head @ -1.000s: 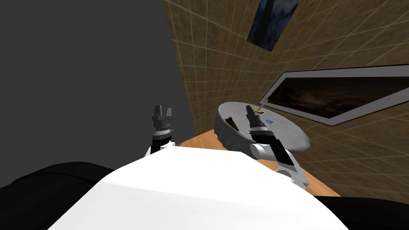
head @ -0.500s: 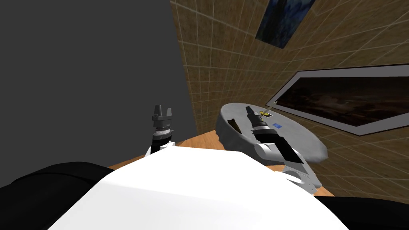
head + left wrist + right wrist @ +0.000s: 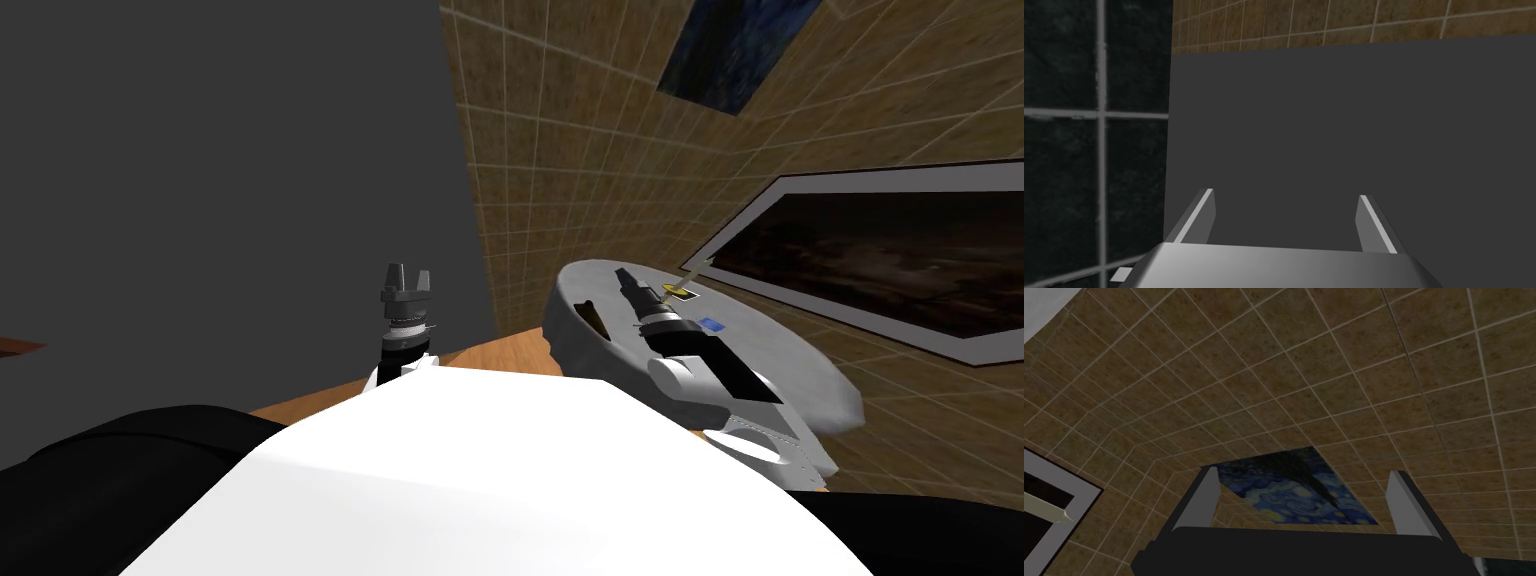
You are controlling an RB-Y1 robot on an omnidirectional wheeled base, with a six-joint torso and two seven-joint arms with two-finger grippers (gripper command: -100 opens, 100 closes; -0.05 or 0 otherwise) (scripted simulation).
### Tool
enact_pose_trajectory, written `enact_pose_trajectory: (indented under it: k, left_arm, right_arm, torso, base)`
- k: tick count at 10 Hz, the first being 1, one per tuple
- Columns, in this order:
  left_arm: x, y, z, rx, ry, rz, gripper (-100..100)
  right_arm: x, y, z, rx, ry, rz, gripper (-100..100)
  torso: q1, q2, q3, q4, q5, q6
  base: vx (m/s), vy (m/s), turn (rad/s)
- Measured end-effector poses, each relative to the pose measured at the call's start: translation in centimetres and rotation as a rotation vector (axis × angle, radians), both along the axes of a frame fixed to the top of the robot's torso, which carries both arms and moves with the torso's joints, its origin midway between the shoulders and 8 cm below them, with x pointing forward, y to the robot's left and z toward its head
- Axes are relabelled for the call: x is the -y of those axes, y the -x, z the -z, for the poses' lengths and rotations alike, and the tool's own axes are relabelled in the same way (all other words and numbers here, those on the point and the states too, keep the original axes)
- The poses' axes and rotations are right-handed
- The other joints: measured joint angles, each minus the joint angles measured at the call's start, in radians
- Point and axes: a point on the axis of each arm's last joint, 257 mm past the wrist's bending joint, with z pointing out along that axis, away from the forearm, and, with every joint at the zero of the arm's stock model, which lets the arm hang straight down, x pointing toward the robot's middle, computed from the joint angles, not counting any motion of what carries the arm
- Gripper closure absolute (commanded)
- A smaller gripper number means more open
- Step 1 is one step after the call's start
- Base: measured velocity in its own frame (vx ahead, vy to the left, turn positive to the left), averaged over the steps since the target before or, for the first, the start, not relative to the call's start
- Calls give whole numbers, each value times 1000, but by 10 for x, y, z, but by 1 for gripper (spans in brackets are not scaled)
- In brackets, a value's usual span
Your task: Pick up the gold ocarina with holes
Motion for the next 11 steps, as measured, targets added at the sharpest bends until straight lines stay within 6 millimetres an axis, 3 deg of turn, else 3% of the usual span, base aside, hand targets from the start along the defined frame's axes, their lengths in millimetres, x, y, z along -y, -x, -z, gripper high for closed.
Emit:
enact_pose_trajectory:
  k: [11]
  left_arm:
    - [0,0,0,0,0,0,0]
  right_arm:
    - [24,0,31,-239,106,35,-100]
  torso:
    - [1,0,0,0,0,1]
  base:
    - [0,-14,111]
